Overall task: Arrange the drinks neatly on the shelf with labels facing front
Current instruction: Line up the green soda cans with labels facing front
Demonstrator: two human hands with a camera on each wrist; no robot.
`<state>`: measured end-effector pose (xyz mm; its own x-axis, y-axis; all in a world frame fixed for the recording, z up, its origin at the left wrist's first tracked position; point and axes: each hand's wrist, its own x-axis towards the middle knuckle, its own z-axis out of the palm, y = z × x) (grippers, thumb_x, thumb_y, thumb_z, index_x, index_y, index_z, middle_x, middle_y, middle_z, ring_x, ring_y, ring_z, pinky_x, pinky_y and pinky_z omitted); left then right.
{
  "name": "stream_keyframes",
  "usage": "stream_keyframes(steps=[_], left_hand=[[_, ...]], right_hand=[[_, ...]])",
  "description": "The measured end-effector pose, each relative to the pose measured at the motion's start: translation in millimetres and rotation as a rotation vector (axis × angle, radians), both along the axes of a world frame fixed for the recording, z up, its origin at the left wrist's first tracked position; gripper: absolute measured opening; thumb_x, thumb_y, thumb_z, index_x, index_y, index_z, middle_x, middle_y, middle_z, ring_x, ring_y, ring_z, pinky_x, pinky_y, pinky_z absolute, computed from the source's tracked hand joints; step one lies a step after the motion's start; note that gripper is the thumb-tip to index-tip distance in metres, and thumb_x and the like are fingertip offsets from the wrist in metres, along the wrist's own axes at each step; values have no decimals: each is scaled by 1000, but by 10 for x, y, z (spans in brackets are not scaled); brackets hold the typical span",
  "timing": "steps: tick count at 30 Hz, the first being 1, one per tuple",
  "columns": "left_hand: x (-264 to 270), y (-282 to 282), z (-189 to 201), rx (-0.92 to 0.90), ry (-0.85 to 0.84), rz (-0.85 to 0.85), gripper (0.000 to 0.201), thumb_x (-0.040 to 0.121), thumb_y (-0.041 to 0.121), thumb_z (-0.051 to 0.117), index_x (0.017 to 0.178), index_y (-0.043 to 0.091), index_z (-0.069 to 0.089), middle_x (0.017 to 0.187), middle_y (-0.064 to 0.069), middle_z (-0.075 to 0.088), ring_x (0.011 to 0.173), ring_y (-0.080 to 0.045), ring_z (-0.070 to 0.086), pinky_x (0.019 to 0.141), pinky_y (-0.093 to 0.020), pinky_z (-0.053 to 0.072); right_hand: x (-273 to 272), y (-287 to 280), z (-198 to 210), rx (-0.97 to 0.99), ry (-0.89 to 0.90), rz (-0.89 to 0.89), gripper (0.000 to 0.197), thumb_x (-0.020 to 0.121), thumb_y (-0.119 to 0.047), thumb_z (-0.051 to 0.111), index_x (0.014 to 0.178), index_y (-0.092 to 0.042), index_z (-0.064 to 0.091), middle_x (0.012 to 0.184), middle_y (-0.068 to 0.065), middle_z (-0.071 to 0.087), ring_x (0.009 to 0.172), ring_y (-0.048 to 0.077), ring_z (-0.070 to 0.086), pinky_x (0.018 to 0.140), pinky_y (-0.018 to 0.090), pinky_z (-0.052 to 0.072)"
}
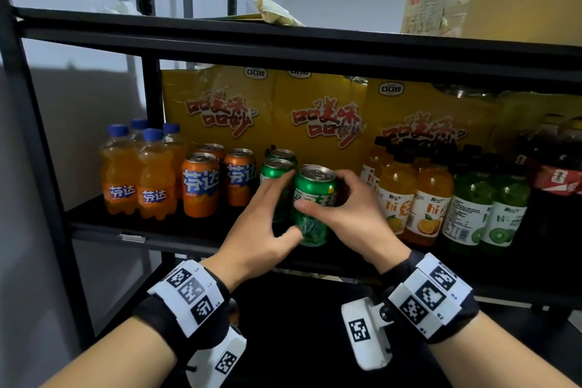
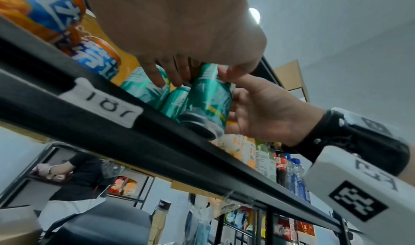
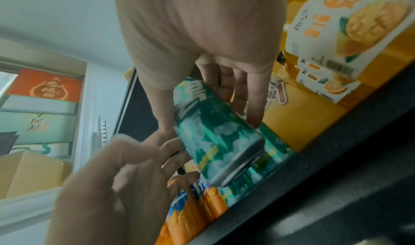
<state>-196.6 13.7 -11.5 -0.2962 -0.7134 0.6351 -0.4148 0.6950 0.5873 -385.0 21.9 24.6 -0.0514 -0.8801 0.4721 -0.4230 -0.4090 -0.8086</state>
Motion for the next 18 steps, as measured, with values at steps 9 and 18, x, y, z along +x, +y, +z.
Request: stream_keyframes(steps=[9,18], left_hand=[[95,-375,25,148,190,133,88,90,28,68,162,24,18,159,8,30,143,-2,27,113,-24,25],[32,-657,9,375,396,37,73,93,23,73,151,33,30,125,21,57,116,1,60,83,-8,45]], right_hand=[[29,-230,-62,186,-34,-69,78,62,-47,96,127,-30,55,123,-11,62,110,12,61,82,27,53],[64,-488,10,238,-101,-92,85,64,-28,99,134,-18,53,126,-2,64,109,15,63,85,30,54]])
